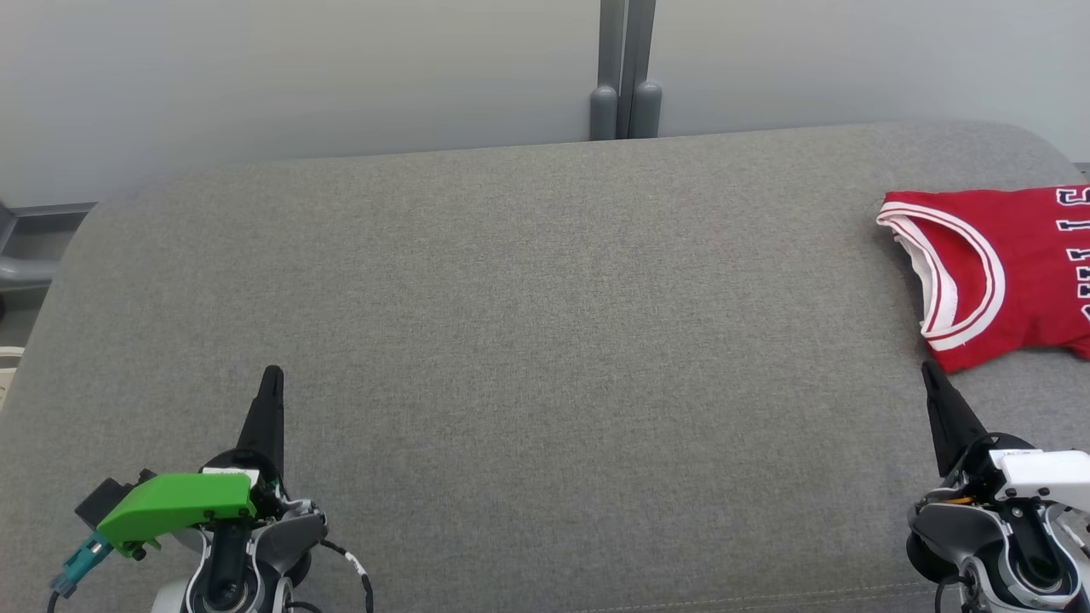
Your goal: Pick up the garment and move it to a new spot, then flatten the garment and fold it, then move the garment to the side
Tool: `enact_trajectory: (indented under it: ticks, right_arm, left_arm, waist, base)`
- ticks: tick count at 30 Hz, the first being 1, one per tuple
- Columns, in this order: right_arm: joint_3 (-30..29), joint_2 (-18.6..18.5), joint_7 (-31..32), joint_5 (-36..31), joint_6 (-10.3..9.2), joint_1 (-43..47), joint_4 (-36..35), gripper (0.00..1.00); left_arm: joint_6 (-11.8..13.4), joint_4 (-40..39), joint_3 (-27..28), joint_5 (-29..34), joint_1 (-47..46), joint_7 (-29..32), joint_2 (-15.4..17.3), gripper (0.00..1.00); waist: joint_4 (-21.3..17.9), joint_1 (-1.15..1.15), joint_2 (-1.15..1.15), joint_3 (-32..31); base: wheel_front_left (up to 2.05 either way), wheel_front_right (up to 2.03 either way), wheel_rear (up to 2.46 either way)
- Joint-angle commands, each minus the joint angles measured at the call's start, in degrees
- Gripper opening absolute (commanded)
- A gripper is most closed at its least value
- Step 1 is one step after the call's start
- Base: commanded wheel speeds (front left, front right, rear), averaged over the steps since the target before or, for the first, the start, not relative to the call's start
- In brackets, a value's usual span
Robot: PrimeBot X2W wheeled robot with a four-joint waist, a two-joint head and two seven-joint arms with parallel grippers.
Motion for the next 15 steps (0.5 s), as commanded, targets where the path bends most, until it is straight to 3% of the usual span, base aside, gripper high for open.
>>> enact_trajectory:
  ticks: [1,15]
  right_arm:
    - [-0.19,-0.01,0.12,0.08,0.02,-0.35,0.10,0.00]
    - [-0.38,0.12,0.31,-0.17,0.02,-0.38,0.12,0.00]
  left_arm:
    - [-0.24,-0.04,0.26,-0.35,-0.81,0.17,0.04,0.00]
    - [-0.24,-0.05,0.18,-0.40,-0.81,0.11,0.04,0.00]
  waist:
    - [0.00,0.00,0.00,0.00]
    - [0.00,0.00,0.00,0.00]
  base:
    - [0.00,0.00,0.00]
    - [0.00,0.00,0.00]
